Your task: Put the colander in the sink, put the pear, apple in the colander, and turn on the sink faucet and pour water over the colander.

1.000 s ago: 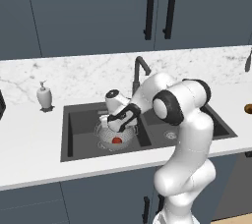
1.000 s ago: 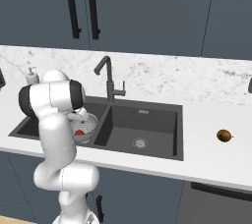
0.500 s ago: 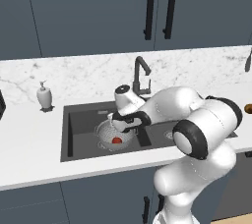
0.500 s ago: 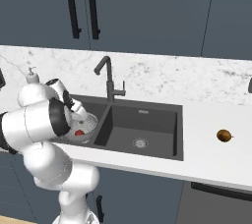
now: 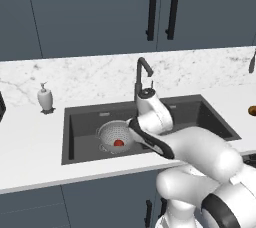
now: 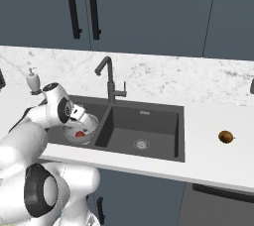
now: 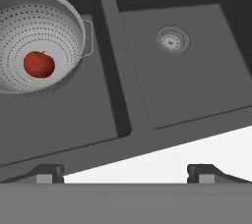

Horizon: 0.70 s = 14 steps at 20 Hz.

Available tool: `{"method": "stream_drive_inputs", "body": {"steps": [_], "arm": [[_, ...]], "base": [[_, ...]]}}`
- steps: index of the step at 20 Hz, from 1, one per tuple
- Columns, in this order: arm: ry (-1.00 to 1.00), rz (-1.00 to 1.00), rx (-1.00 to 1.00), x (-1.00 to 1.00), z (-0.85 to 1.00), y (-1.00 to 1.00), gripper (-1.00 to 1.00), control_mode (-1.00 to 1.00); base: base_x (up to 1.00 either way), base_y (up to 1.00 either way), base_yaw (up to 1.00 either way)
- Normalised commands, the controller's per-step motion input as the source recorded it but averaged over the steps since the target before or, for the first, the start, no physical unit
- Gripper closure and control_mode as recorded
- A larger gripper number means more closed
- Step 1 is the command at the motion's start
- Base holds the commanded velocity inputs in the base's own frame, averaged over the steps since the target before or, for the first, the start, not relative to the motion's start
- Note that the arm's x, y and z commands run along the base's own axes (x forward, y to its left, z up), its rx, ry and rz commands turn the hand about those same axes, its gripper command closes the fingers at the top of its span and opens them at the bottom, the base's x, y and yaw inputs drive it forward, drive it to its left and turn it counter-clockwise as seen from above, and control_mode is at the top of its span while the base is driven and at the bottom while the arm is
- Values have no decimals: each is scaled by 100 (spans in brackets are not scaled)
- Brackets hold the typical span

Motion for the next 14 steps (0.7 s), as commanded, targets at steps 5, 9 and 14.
{"method": "stream_drive_inputs", "body": {"steps": [5,9,14], "arm": [[0,0,2,-53,37,-78,-100,-100],[0,-6,0,-28,23,-94,-100,-100],[0,-7,0,-7,18,-98,-100,-100]], "base": [[0,0,0],[0,0,0],[0,0,0]]}}
